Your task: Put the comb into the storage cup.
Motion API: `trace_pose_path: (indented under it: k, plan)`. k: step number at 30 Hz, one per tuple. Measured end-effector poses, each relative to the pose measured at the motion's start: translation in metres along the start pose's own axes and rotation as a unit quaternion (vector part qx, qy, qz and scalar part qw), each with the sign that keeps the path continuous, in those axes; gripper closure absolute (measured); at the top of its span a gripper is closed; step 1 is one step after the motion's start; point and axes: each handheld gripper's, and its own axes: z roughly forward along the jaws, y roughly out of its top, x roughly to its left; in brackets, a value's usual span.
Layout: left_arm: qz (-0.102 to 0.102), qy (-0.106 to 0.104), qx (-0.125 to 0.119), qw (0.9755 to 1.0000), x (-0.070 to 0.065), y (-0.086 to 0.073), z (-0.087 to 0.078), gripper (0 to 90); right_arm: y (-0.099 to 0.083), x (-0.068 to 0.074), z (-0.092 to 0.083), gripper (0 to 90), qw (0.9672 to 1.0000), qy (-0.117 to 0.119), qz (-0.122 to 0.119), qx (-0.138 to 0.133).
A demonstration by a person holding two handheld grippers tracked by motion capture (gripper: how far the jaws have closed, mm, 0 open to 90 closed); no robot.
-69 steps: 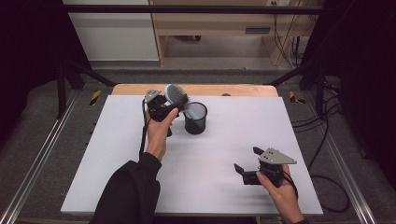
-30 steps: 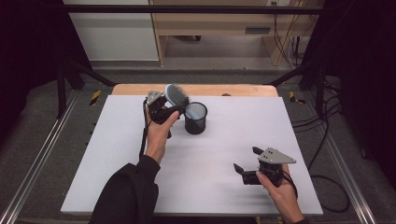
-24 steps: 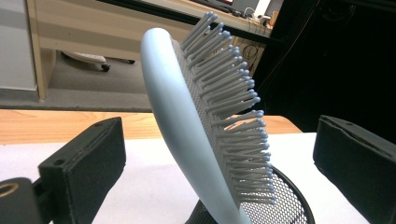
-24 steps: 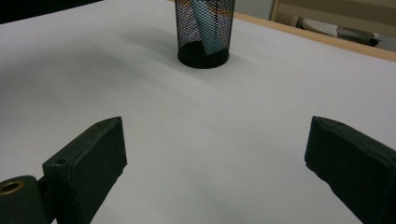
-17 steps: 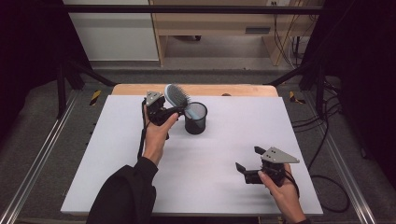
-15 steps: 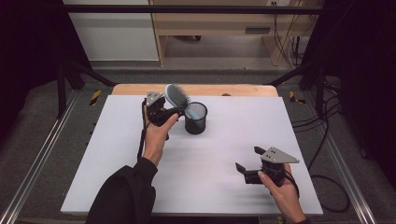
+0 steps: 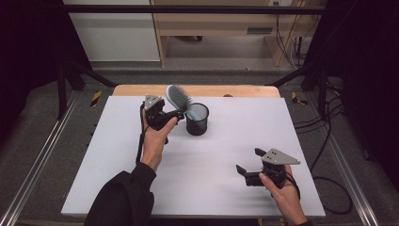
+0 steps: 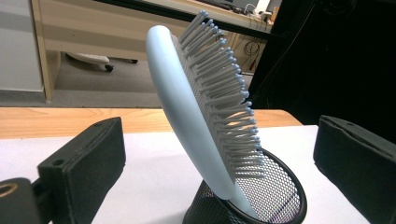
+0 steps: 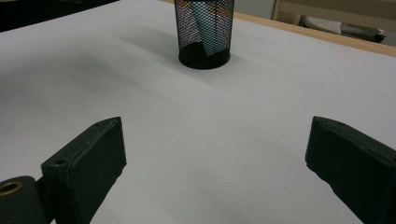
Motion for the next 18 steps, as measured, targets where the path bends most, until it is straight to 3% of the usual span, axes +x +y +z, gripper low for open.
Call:
trace_pose_path:
  k: [8, 18]
  plan:
    - [-0.013, -0.01, -0.012, 0.9998, 0.005, 0.003, -0.01, 2.3, -0.001, -0.002, -0.001, 4.7, 0.9998, 0.003, 0.019, -0.008]
    - [0.004, -0.013, -0.022, 0.9997, 0.005, 0.006, -0.018, 2.3, 0.0, -0.001, -0.002, 4.7, 0.9999, 0.004, 0.014, -0.008]
